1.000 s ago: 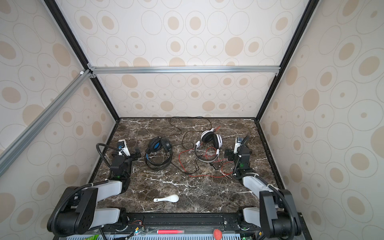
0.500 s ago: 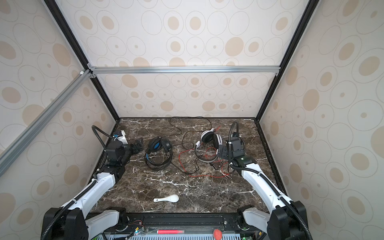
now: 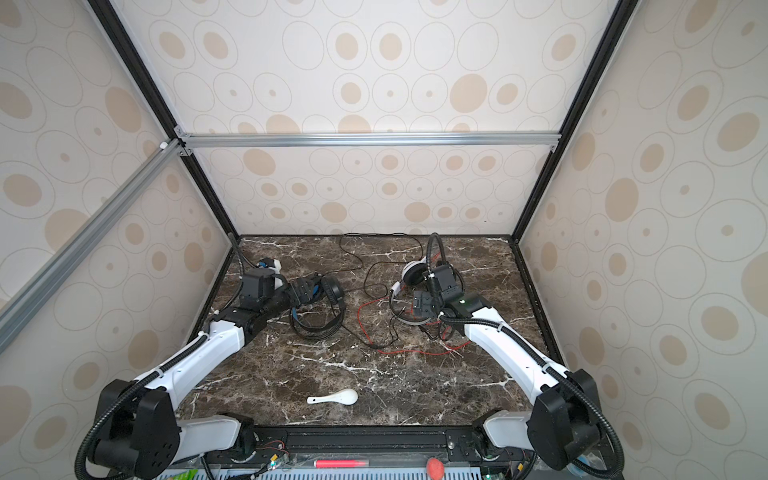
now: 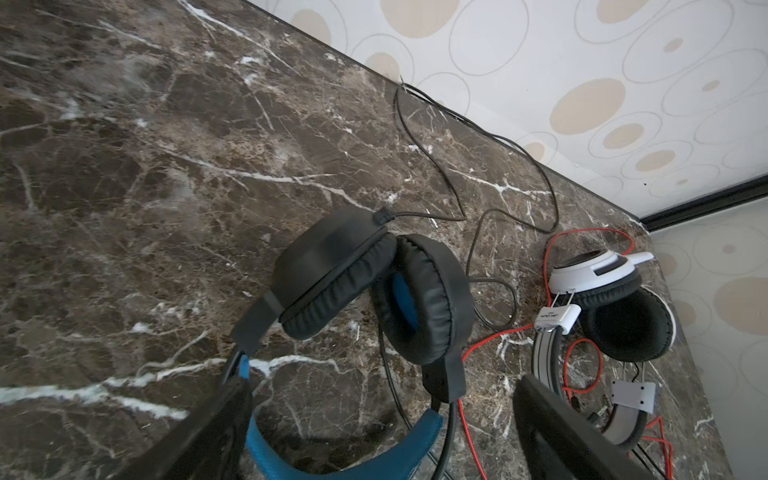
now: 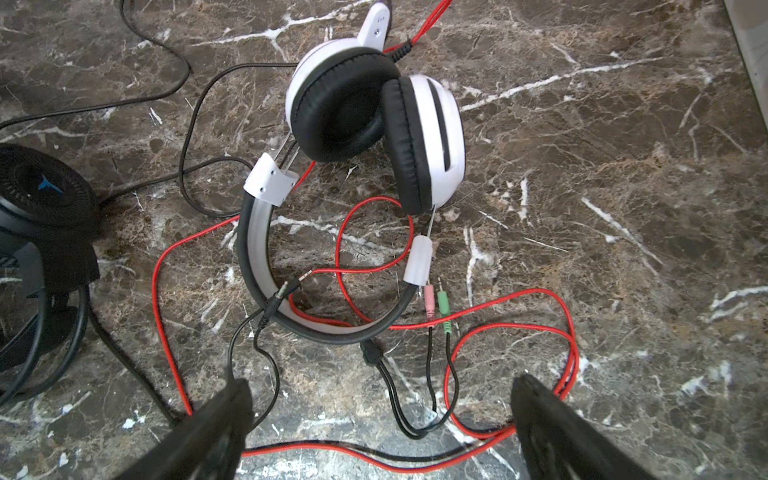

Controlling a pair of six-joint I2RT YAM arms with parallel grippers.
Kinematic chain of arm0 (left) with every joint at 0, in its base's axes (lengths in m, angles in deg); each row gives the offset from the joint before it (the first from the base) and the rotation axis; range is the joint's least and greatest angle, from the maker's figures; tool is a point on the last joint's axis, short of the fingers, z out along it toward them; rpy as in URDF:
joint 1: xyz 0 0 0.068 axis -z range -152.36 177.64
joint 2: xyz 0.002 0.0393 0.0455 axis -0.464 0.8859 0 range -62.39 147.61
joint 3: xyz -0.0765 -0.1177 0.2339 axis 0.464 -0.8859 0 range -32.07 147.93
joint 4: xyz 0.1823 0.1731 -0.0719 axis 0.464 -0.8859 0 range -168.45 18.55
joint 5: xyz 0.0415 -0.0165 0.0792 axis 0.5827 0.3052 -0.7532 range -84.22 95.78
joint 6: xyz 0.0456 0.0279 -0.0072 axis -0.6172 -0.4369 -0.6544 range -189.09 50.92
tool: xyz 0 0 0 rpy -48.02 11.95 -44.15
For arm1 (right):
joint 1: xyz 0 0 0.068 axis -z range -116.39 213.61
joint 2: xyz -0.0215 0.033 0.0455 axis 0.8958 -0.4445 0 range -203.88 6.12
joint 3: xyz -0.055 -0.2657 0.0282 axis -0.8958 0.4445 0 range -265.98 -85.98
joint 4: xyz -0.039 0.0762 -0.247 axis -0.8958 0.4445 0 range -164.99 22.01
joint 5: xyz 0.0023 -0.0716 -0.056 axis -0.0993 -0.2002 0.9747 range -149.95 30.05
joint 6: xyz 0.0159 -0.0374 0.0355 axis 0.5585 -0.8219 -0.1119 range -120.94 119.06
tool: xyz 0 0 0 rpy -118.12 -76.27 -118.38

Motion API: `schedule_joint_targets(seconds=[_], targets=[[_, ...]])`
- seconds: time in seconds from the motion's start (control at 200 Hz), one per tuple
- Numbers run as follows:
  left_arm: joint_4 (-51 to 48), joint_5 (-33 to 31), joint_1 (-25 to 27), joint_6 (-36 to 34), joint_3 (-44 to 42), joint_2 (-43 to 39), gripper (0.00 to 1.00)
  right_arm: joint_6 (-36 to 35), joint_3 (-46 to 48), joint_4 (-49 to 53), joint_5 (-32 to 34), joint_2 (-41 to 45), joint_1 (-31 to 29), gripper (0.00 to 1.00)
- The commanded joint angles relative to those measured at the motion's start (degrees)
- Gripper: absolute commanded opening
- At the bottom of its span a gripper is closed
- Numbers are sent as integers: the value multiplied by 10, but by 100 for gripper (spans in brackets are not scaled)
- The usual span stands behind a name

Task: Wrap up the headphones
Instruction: 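Move the left gripper to the black-blue headset while the right gripper approaches the white headset, then lower the left gripper onto the black-blue headset's headband and close it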

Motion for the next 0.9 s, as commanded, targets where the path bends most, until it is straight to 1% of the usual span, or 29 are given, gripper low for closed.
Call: schedule_joint_targets(seconds=[0.0,0.08,0.17,0.25,0.425,0.67,0.89], targets=[[-25,-15,19,31,34,14,98,-6,-25,30,0,-15,-8,100],[-20,-7,34,36,45,30,98,-8,-37,40,-7,-29,-10,100],[-26,-10,54,29,57,46,98,-13,-45,46,-11,-38,-15,100],[-35,-19,64,39,63,57,98,-19,-58,58,-10,-45,-20,100],[-65,-43,77,69,74,81,98,-22,-82,84,-10,-59,-34,100],[-73,-39,93,83,87,104,98,-20,-91,96,-22,-80,-41,100],[-74,-45,98,95,100,118,98,-30,-120,102,-33,-102,-41,100]])
